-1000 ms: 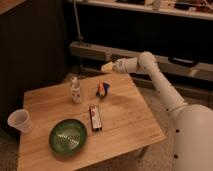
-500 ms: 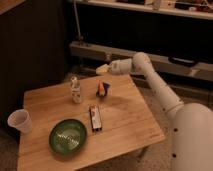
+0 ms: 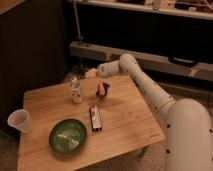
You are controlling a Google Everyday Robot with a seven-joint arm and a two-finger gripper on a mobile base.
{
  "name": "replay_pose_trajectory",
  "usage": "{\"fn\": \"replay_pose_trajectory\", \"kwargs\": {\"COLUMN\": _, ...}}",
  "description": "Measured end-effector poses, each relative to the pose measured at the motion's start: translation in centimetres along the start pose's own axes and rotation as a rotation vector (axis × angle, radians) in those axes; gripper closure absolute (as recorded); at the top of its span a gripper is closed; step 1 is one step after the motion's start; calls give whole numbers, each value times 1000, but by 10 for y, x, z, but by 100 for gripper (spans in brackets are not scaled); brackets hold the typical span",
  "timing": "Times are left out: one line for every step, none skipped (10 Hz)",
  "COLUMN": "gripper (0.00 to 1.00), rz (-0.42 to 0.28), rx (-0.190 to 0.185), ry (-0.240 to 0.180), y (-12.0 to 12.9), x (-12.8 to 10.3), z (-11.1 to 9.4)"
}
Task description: Knock the bottle over
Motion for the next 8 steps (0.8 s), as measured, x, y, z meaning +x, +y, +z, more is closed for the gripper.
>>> {"fn": "replay_pose_trajectory", "kwargs": {"gripper": 100, "rz": -8, "rx": -13, "ry": -10, "y": 1, "x": 5, "z": 11}}
{"fn": "replay_pose_trajectory", "kwargs": {"gripper": 100, "rz": -20, "rx": -23, "ry": -18, "y": 0, "x": 12, "z": 21}}
{"fn": "replay_pose_trajectory", "kwargs": {"gripper": 100, "rz": -24, "rx": -32, "ry": -20, "y": 3, "x": 17, "z": 23}}
{"fn": "replay_pose_trajectory", "kwargs": {"gripper": 100, "rz": -31, "rx": -38, "ry": -22, "y": 5, "x": 25, "z": 25}}
{"fn": "replay_pose_trajectory", "kwargs": {"gripper": 100, "rz": -35, "rx": -23, "ry": -37, "y": 4, "x": 26, "z": 32}}
{"fn": "replay_pose_trajectory", "kwargs": {"gripper": 100, "rz": -35, "rx": -9, "ry": -55, "y": 2, "x": 25, "z": 39}}
{"fn": "replay_pose_trajectory", "kwargs": {"gripper": 100, "rz": -34, "rx": -1, "ry": -69, "y": 1, "x": 23, "z": 46}}
{"fn": "replay_pose_trajectory", "kwargs": {"gripper": 100, "rz": -37, "rx": 7, "ry": -92, "y": 0, "x": 20, "z": 54}}
